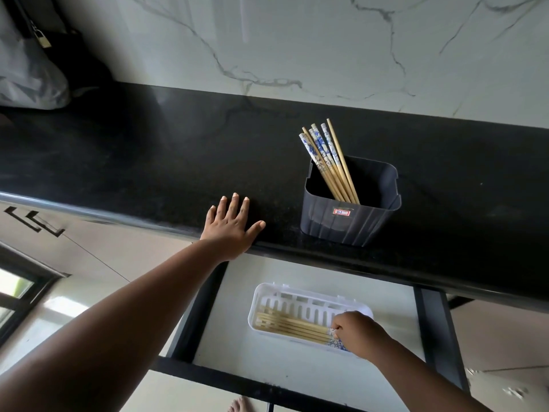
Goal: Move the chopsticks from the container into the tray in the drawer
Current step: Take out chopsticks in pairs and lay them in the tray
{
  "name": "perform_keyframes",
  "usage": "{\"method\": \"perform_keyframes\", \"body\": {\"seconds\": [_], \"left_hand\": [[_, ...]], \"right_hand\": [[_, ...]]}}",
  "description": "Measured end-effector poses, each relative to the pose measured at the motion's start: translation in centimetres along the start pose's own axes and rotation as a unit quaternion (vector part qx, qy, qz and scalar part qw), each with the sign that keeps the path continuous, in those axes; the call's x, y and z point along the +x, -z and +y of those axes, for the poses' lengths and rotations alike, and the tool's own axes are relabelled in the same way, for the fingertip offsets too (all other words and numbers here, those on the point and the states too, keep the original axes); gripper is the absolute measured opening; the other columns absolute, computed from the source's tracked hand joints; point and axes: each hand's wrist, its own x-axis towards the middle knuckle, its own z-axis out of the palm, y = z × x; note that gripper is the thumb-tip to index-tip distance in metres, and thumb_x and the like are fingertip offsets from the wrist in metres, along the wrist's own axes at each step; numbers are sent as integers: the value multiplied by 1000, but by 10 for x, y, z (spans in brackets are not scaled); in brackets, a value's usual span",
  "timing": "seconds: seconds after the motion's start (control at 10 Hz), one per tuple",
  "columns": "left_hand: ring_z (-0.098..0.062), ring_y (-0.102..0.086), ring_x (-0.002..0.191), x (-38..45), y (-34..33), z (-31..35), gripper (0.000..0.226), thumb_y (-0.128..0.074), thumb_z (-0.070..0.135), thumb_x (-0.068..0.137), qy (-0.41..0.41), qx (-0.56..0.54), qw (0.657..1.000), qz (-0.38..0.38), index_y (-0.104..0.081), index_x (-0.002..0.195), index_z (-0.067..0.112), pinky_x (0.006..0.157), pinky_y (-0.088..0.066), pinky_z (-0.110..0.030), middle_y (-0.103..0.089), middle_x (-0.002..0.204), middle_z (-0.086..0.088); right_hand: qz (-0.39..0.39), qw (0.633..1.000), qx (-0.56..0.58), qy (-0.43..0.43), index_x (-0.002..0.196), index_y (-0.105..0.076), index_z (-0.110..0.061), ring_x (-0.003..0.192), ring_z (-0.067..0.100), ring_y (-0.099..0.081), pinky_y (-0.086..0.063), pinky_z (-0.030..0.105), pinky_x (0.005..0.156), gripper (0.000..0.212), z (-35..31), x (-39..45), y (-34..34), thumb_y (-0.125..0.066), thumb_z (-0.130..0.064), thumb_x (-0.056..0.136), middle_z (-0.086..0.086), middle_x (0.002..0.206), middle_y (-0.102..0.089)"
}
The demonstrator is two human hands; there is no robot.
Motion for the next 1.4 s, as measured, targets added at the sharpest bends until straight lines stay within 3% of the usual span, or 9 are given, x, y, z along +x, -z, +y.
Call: {"method": "perform_keyframes", "body": {"seconds": [0.1, 0.4, 0.5, 0.6, 0.7, 0.9, 1.0, 1.2, 1.4], "left_hand": [[-25, 14, 147, 0, 0, 0, 77, -14, 67, 92, -2, 0, 1000, -2, 3, 154, 24, 119, 6, -45, 12, 162, -4], [-25, 15, 147, 0, 0, 0, 77, -12, 68, 91, 1, 7, 1000, -9, 4, 153, 24, 119, 6, -45, 13, 161, -4], [-25, 15, 147, 0, 0, 0, 78, -12, 68, 91, 1, 10, 1000, -7, 4, 153, 24, 119, 6, -45, 13, 161, -4], [-25, 16, 147, 0, 0, 0, 78, -12, 68, 91, -3, 7, 1000, -10, 5, 153, 24, 119, 6, -45, 13, 161, -4], [-25, 16, 147, -1, 1, 0, 77, -12, 67, 91, -3, 5, 1000, -7, 5, 153, 24, 119, 6, -45, 13, 161, -4], [-25, 16, 147, 0, 0, 0, 77, -13, 67, 92, -4, 3, 1000, -4, 4, 153, 24, 118, 7, -45, 13, 161, -4], [-25, 16, 147, 0, 1, 1, 77, -12, 67, 92, -7, 3, 1000, -7, 6, 153, 24, 118, 7, -45, 14, 161, -4], [-25, 16, 147, 0, 0, 3, 76, -9, 64, 93, -19, 25, 999, 13, 8, 153, 19, 117, 11, -42, 13, 161, -7], [-23, 16, 147, 2, 4, 1, 105, 20, 69, 66, -41, 47, 998, 18, 7, 151, 10, 118, 8, -37, 13, 160, -13]], "right_hand": [[30, 999, -24, 32, 71, -55, -16, 60, 5, -57, -49, 30, 63, 25, 1, 0, 1, -51, 4, 85, -5, 69, -55], [34, 995, -80, 45, 109, -64, -15, 101, 28, -63, -47, 28, 79, 25, -7, 9, 1, -43, -18, 95, 7, 102, -64], [42, 994, -78, 72, 115, -64, -12, 105, 25, -62, -46, 22, 69, 28, -8, 9, -1, -44, -16, 97, 11, 119, -64], [93, 992, -57, 58, 123, -64, -23, 115, 7, -55, -36, 5, 92, 30, -6, 6, -2, -46, -25, 99, -5, 123, -63], [85, 992, -72, 57, 111, -68, -21, 108, 18, -60, -42, 21, 96, 27, -6, 4, -7, -45, -16, 96, -2, 112, -64], [48, 996, -68, 20, 106, -63, -17, 86, 14, -59, -41, 14, 59, 26, -8, 1, 0, -52, -7, 84, -5, 92, -51], [54, 998, -27, -2, 118, -62, -24, 107, 19, -60, -48, 26, 84, 29, -24, -10, 23, -50, -22, 91, -3, 118, -60], [-40, 990, 105, 79, 90, -75, -18, 78, 14, -65, -50, 28, 68, 13, -104, -64, 162, -64, -24, 86, 3, 93, -75], [138, 953, 245, 116, 81, -74, -17, 68, 10, -69, -58, 29, 70, 13, -144, -99, 278, -61, -16, 84, -4, 74, -75]]}}
